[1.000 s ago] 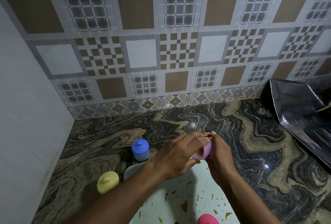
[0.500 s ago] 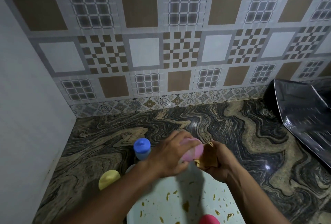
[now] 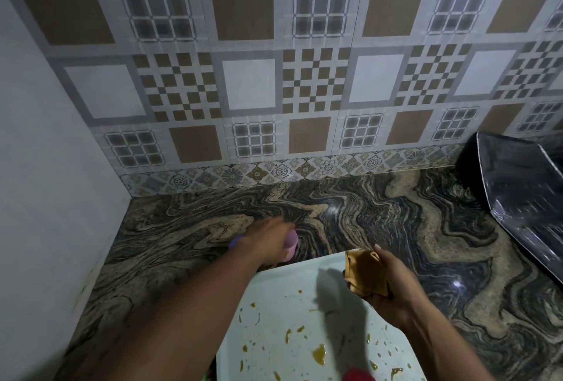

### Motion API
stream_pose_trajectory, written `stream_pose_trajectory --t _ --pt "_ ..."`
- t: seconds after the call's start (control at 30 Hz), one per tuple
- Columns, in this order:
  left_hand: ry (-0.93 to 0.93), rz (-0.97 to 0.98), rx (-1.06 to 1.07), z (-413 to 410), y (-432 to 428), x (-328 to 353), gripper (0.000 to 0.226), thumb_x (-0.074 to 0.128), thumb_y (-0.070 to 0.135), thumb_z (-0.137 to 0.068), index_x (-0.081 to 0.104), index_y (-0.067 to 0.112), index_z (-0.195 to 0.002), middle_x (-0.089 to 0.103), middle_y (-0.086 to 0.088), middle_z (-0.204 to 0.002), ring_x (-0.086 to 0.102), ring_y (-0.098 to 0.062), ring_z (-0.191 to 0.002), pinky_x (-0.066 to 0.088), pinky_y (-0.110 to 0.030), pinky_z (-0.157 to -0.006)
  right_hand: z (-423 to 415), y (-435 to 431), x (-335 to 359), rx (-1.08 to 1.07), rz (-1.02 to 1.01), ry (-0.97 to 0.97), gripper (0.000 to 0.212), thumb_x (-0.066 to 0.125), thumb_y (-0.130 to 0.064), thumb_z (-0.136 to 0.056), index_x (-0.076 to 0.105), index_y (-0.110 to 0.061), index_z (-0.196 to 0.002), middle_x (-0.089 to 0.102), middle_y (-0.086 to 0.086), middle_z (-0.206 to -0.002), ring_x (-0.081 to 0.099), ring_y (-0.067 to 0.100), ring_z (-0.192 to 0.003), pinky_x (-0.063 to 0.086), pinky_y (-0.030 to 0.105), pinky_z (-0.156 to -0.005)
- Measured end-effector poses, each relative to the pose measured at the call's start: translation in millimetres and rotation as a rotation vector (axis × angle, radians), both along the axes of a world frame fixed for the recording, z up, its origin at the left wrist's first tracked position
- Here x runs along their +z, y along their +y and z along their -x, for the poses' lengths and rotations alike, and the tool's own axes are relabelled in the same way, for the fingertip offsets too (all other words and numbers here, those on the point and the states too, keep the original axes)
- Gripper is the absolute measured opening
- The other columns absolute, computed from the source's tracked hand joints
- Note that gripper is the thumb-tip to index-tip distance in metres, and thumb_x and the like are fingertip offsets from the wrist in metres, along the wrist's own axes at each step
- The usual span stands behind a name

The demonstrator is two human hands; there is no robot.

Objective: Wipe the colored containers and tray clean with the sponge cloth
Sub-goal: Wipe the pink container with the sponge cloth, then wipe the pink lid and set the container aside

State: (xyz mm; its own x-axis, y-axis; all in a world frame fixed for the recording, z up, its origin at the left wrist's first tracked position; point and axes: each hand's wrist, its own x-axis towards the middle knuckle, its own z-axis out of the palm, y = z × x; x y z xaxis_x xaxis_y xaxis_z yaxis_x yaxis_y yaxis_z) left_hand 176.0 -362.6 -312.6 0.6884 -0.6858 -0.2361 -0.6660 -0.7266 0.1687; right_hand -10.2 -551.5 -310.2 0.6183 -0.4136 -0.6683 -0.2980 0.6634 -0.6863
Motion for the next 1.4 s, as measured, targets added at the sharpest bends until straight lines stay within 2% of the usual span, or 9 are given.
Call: stream_pose_trajectory --t 0.27,0.43,0.53,0.63,0.77,0.87,1.0,1.23,1.4 --pt "-0.004 0.029 0.013 8 0 -2 0.079 0.064 0.042 -0.089 0.023 0.029 -0.155 0.028 -0.001 -0.157 0.025 -0.030 -0.143 0.035 -0.049 -0.109 12 0 5 -0.030 -0.153 -0.065 0.052 0.047 -0.049 -0.100 0.065 -0.001 -0.111 0.069 0.025 -0.102 0.065 0.039 -0.089 0.050 0.049 -0.083" --pt "0.008 0.178 0.016 33 3 12 0.063 0.064 0.043 -0.090 0.039 0.028 -0.146 0.045 -0.003 -0.140 0.040 -0.028 -0.131 0.042 -0.047 -0.103 30 7 16 -0.008 -0.233 -0.136 0.068 0.054 -0.062 -0.091 0.067 0.003 -0.108 0.069 0.029 -0.109 0.064 0.043 -0.096 0.050 0.053 -0.094" --pt "0.037 0.229 -0.070 67 4 18 0.041 0.065 0.042 -0.090 0.053 0.026 -0.125 0.056 0.000 -0.121 0.052 -0.026 -0.118 0.049 -0.043 -0.092 43 11 16 0.030 -0.212 -0.129 0.050 0.059 -0.042 -0.094 0.063 0.003 -0.116 0.066 0.030 -0.113 0.065 0.042 -0.094 0.054 0.051 -0.088" --pt "0.106 0.209 -0.131 109 1 18 0.033 0.065 0.042 -0.089 0.057 0.029 -0.119 0.060 0.005 -0.116 0.056 -0.019 -0.110 0.051 -0.042 -0.088 55 10 10 0.056 -0.122 -0.067 0.031 0.049 -0.019 -0.098 0.060 0.003 -0.117 0.068 0.031 -0.105 0.067 0.041 -0.088 0.059 0.046 -0.075" --pt "0.154 0.169 -0.182 161 -9 15 0.033 0.068 0.041 -0.085 0.062 0.032 -0.116 0.061 0.006 -0.113 0.055 -0.018 -0.110 0.050 -0.041 -0.089 76 0 6 0.004 -0.075 0.006 0.030 0.043 -0.021 -0.100 0.062 0.000 -0.111 0.067 0.028 -0.103 0.065 0.039 -0.087 0.052 0.047 -0.082" --pt "0.184 0.131 -0.204 188 -13 7 0.035 0.072 0.042 -0.082 0.063 0.034 -0.115 0.060 0.006 -0.112 0.056 -0.019 -0.108 0.051 -0.040 -0.088 92 -8 0 0.009 -0.061 0.027 0.031 0.043 -0.019 -0.098 0.065 -0.003 -0.111 0.069 0.023 -0.101 0.065 0.036 -0.086 0.056 0.041 -0.073" --pt "0.177 0.058 -0.229 218 -18 -4 0.034 0.072 0.036 -0.083 0.063 0.033 -0.115 0.060 0.005 -0.113 0.056 -0.020 -0.107 0.052 -0.039 -0.084 123 -17 7 0.013 -0.056 0.027 0.026 0.043 -0.013 -0.099 0.065 -0.003 -0.091 0.069 0.018 -0.083 0.061 0.034 -0.079 0.050 0.046 -0.077" --pt "0.074 0.054 -0.183 244 -22 -25 0.025 0.064 0.028 -0.088 0.070 0.027 -0.112 0.064 0.000 -0.110 0.060 -0.026 -0.101 0.043 -0.032 -0.070 152 -22 -18 0.096 -0.066 0.100 0.021 0.051 -0.008 -0.094 0.061 -0.004 -0.111 0.066 0.024 -0.101 0.064 0.037 -0.086 0.059 0.046 -0.068" --pt "0.027 0.162 -0.045 250 -18 -35 0.021 0.061 0.032 -0.090 0.072 0.020 -0.104 0.068 -0.003 -0.103 0.062 -0.026 -0.096 0.049 -0.034 -0.075 160 -15 -24 0.261 0.217 0.030 0.023 0.045 0.005 -0.090 0.067 -0.002 -0.095 0.068 0.023 -0.084 0.063 0.032 -0.073 0.054 0.040 -0.065"
